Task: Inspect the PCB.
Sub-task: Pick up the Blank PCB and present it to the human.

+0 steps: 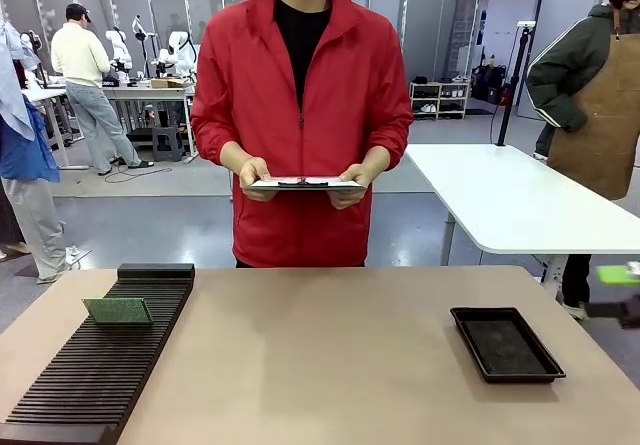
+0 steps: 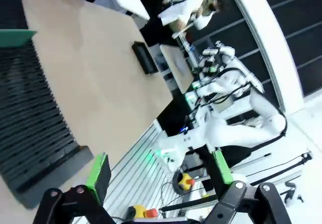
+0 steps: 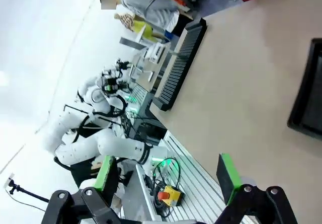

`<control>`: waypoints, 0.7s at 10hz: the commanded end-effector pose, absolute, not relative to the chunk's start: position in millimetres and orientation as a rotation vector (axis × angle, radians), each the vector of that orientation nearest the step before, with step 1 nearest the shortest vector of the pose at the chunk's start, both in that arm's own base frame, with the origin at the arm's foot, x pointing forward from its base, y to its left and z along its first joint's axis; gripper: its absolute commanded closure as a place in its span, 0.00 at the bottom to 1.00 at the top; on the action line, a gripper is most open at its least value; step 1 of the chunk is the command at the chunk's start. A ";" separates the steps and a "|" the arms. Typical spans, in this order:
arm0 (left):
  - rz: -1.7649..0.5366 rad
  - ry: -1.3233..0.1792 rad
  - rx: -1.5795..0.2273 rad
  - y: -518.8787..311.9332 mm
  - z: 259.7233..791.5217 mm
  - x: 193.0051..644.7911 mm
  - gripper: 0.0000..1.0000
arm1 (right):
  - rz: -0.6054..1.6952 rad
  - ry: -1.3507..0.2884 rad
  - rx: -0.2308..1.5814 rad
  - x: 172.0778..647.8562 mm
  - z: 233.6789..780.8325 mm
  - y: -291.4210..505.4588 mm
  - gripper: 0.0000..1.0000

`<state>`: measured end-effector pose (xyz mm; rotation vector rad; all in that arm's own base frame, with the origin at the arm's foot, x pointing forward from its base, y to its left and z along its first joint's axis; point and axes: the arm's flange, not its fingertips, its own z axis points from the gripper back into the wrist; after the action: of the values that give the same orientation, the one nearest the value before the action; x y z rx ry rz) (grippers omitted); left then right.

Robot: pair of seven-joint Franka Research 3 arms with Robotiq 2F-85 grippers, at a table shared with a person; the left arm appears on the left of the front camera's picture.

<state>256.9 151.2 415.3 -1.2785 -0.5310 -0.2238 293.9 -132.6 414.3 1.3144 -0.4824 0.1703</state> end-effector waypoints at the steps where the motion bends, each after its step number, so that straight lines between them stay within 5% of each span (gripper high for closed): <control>1: -0.176 -0.568 -1.318 170.4 409.2 240.7 0.00 | 0.120 -0.494 1.318 248.4 388.2 -131.9 0.00; 7: -0.136 -0.598 -1.207 190.0 413.0 233.3 0.00 | 0.112 -0.494 1.302 231.7 379.8 -141.7 0.00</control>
<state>227.6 195.9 409.8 -1.2510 -0.5903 -0.1100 247.1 -184.0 385.4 1.3247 -0.4852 0.0471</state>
